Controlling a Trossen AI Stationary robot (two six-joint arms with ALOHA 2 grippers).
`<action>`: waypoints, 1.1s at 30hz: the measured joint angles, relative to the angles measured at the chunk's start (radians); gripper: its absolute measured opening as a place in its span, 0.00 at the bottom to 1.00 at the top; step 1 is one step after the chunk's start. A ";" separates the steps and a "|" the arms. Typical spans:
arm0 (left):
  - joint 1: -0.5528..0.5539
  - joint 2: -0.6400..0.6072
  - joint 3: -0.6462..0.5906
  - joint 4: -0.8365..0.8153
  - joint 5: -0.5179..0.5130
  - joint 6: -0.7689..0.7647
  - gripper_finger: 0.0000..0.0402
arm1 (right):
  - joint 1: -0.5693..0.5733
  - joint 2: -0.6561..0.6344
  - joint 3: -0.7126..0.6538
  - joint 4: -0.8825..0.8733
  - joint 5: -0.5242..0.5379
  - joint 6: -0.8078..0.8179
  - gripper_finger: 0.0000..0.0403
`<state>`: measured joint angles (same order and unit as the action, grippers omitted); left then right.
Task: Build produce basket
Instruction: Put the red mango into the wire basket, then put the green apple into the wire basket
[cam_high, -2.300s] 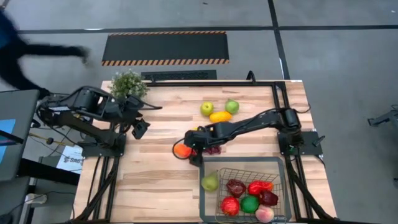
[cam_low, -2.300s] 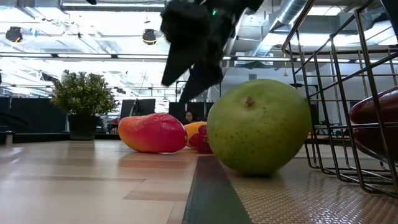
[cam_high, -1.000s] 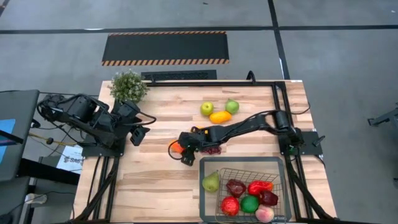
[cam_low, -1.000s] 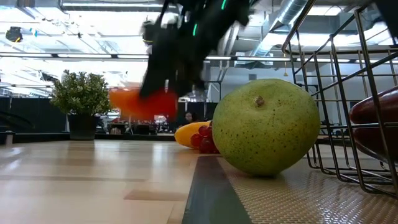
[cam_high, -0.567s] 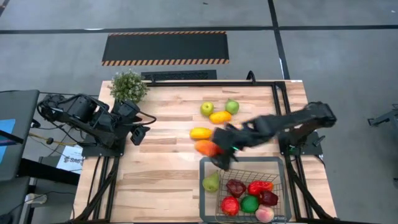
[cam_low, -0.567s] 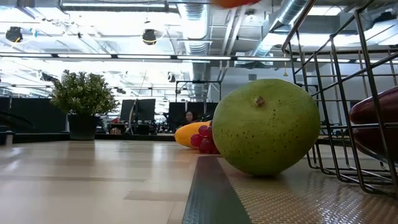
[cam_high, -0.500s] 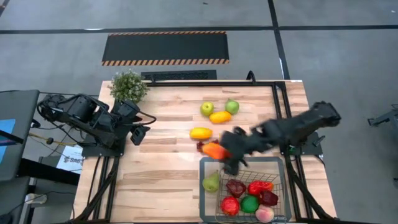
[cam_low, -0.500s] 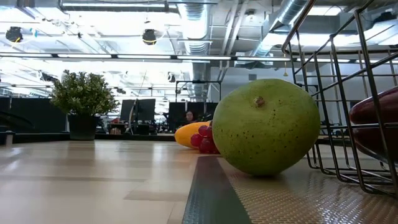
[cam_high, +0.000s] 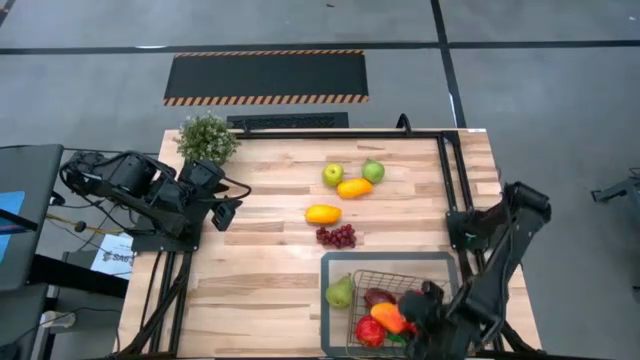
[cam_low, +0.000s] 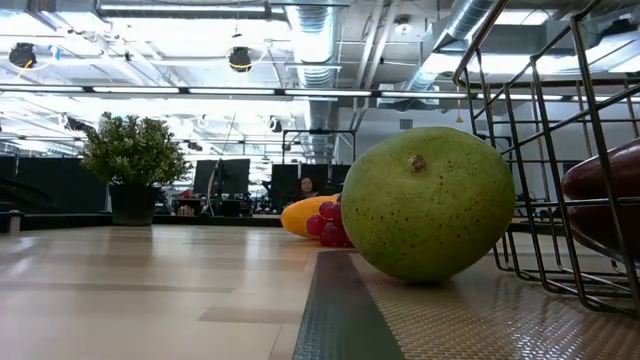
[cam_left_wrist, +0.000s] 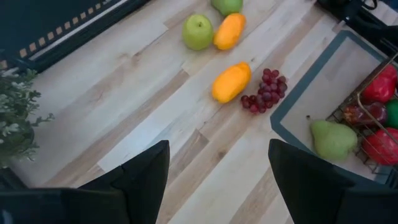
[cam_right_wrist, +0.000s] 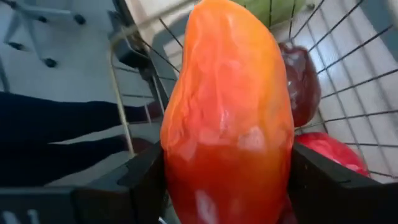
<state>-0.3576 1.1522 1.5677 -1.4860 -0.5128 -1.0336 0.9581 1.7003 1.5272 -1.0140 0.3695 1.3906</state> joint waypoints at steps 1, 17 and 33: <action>0.000 0.000 0.000 0.000 0.000 0.000 0.65 | 0.006 0.020 0.000 -0.001 -0.001 0.012 0.68; 0.000 0.000 0.000 0.000 0.008 -0.009 0.65 | 0.050 0.129 0.001 0.061 -0.120 0.074 0.78; 0.000 0.000 0.000 0.000 0.034 0.007 0.65 | 0.010 0.132 0.001 0.090 -0.244 0.054 0.94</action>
<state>-0.3580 1.1522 1.5677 -1.4864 -0.4786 -1.0265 0.9681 1.8326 1.5284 -0.9236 0.1251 1.4448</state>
